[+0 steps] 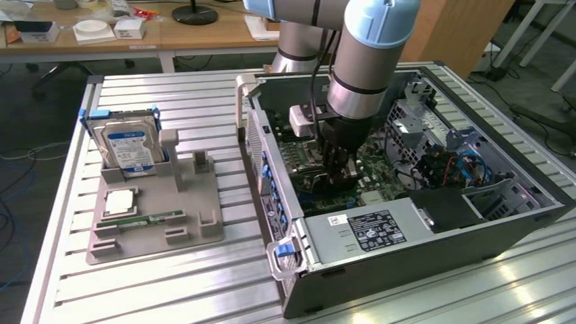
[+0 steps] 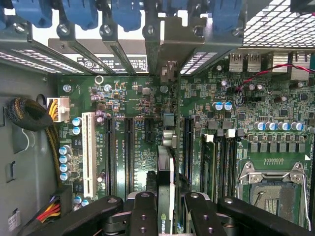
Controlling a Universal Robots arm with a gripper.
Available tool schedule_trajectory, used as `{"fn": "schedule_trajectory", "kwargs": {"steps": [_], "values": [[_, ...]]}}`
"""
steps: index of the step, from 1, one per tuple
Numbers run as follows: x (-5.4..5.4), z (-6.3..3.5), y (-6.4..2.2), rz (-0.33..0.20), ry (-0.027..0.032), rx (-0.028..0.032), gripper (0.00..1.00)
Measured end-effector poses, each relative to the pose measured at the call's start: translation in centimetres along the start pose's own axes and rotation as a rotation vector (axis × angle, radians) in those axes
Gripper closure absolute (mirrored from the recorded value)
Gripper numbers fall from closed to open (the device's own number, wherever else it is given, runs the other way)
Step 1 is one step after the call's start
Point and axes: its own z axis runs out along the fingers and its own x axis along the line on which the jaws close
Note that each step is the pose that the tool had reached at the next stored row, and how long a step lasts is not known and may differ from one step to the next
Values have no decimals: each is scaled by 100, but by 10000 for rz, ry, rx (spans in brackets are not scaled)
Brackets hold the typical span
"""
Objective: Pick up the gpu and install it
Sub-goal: 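Insert the gpu into the slot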
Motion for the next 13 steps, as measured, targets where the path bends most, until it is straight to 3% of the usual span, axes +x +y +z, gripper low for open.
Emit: {"fn": "schedule_trajectory", "kwargs": {"steps": [13], "values": [[-1,-42,-10,-2,-5,10,74]]}}
